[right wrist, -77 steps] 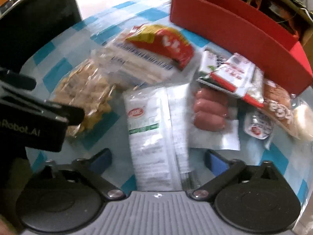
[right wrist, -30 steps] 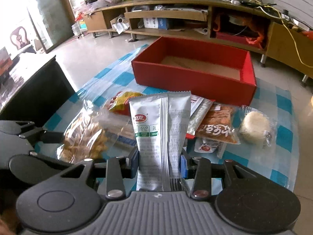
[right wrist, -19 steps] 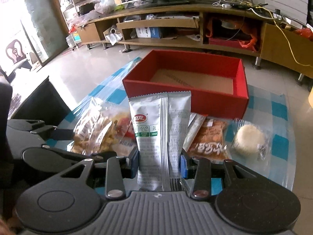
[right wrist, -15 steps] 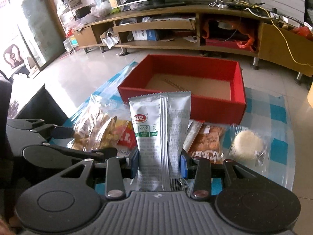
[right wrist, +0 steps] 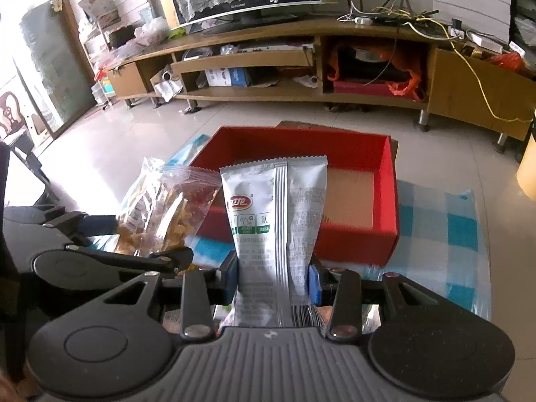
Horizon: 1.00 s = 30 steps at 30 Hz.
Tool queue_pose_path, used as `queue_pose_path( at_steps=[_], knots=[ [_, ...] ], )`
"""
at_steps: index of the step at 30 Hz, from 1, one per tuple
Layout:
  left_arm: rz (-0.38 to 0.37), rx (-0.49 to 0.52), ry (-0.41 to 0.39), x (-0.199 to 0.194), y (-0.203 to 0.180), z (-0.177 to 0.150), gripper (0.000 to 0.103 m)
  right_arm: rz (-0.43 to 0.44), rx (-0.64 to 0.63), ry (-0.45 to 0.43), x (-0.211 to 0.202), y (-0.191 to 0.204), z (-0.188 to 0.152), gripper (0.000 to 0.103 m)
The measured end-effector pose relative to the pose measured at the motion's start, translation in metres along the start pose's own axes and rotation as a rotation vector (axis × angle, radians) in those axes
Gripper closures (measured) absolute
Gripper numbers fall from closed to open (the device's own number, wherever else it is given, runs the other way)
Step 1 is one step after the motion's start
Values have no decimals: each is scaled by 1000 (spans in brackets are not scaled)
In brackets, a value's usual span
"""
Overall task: Organize snacks
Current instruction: 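Carry the waffle pack and the sachet over the red box and lower them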
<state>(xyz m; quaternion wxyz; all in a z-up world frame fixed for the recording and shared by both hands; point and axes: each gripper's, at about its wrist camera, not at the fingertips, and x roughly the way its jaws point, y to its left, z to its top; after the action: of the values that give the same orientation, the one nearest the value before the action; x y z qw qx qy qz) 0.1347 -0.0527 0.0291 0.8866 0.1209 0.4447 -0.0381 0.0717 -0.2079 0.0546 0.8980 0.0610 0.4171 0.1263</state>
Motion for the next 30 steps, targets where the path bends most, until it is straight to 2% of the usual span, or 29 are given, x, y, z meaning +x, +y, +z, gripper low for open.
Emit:
queue_pose_path(
  at_steps=[5,15,30],
  knots=[
    [32,8,0,20,-5,24,20,-22,19,9,20,-11,24,64],
    [42,-20,11,63,-4,67,20,-48,59,11,63,-37,66,64],
    [64,-85,108,124,10,79,21,-35,71,67,133,-49,83,64]
  ],
)
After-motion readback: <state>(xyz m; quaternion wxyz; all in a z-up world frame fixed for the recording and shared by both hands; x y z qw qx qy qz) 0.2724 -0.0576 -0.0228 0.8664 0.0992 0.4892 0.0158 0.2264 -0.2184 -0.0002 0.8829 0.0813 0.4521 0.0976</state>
